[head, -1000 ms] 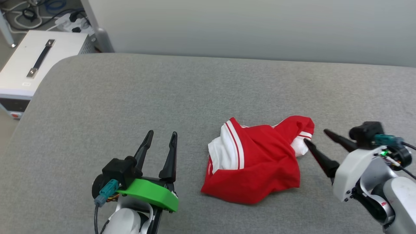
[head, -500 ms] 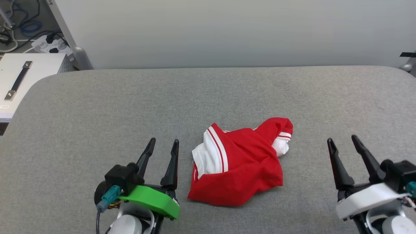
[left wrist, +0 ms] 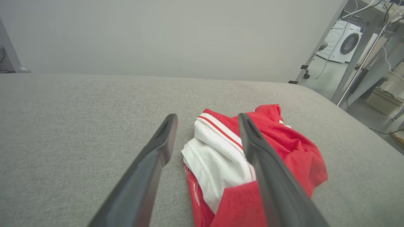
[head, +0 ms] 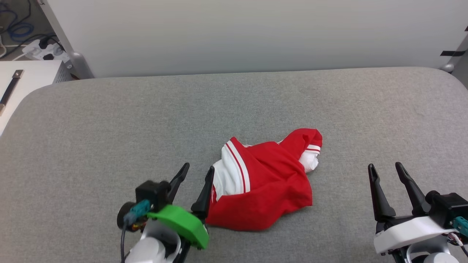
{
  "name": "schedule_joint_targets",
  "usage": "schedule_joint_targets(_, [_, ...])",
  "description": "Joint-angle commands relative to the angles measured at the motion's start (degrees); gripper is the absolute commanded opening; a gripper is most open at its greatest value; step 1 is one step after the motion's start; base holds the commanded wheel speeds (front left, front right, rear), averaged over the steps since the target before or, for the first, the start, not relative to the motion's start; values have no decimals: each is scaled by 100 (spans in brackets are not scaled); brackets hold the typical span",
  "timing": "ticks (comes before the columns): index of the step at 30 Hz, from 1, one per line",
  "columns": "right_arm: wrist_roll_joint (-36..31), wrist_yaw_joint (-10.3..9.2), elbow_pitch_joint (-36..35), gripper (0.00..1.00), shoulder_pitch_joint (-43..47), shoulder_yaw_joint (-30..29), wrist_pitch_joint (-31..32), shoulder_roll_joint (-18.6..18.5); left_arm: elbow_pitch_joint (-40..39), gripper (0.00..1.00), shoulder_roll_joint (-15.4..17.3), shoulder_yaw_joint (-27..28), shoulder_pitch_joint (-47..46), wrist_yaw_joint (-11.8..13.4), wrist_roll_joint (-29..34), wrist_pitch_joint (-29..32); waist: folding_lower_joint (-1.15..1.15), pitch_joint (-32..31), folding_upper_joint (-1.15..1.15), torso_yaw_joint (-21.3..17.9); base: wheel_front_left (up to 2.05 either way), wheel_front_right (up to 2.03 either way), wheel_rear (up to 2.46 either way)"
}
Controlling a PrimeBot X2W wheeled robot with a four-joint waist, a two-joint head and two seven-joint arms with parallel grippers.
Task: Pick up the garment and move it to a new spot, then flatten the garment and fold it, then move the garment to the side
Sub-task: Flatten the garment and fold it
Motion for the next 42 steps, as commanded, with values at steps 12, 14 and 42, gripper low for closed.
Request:
schedule_joint_targets(12, [-13,-4,-239,100,-228,175,20,225,550,100,745,-679,-2454,59,-1799,4150,0,577,0,-448,0,0,0])
schedule_joint_targets(14, [-13,-4,-260,100,-288,215,11,241,734,100,687,-620,-2694,124,-2227,4984,0,683,0,-511,0,0,0])
schedule_joint_targets(42, [1,-4,146,100,-724,526,-292,386,1696,0,931,-515,-3467,160,-2462,5291,0,1147,0,-720,0,0,0])
